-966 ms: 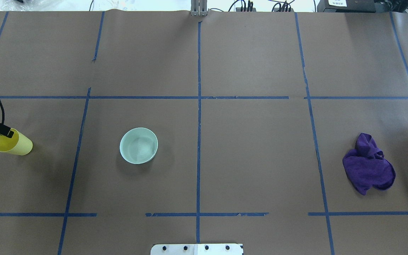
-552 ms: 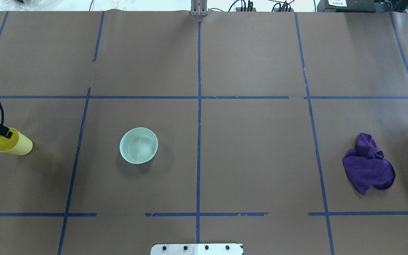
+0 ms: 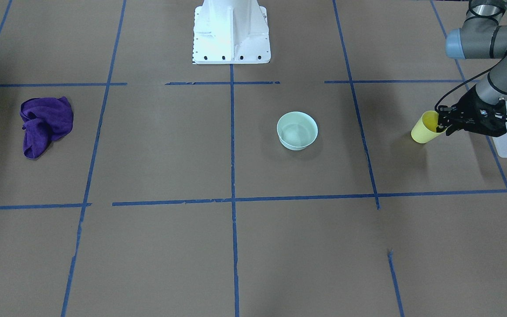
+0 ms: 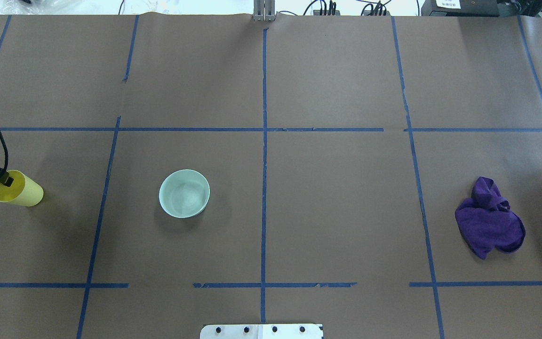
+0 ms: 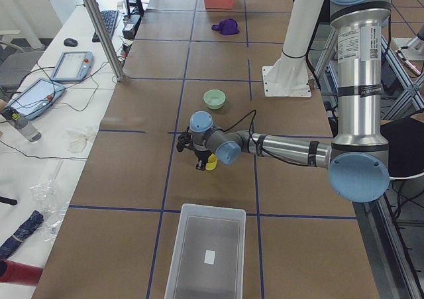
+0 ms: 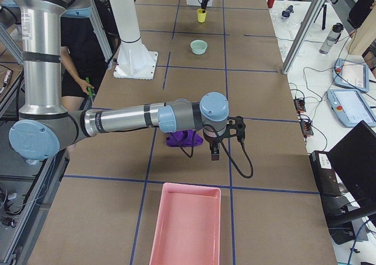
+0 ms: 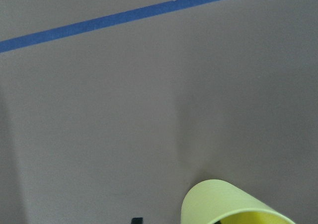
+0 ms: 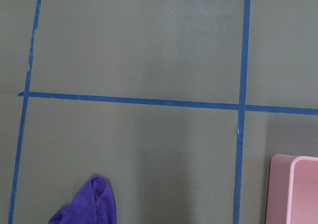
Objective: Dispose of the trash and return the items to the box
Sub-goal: 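Lift the yellow cup with left gripper while right gripper reaches for cloth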
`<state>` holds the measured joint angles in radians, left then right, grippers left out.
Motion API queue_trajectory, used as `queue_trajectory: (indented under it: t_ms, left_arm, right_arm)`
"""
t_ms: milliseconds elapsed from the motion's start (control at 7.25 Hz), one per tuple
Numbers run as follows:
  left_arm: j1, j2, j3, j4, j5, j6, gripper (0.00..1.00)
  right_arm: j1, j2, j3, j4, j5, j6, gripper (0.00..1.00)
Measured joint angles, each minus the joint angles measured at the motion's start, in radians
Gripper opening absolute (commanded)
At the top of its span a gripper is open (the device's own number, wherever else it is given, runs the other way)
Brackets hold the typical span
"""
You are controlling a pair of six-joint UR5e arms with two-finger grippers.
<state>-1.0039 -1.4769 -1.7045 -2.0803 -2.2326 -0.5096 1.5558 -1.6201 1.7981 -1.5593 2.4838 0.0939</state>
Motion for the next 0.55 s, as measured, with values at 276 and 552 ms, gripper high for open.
queue_trajectory:
  t_ms: [276,552]
  left_arm:
    - [-0.005,0.027,-0.047,0.007,-0.035,0.0,0.0]
    - [-0.055,0.057,-0.141,0.047,-0.078,0.001,0.0]
  right_arm:
    - [-0.005,-0.001,-0.001,0.002,-0.001,0.001,1.0]
    - [-0.043,0.002,0.005,0.002,-0.003,0.051,1.0]
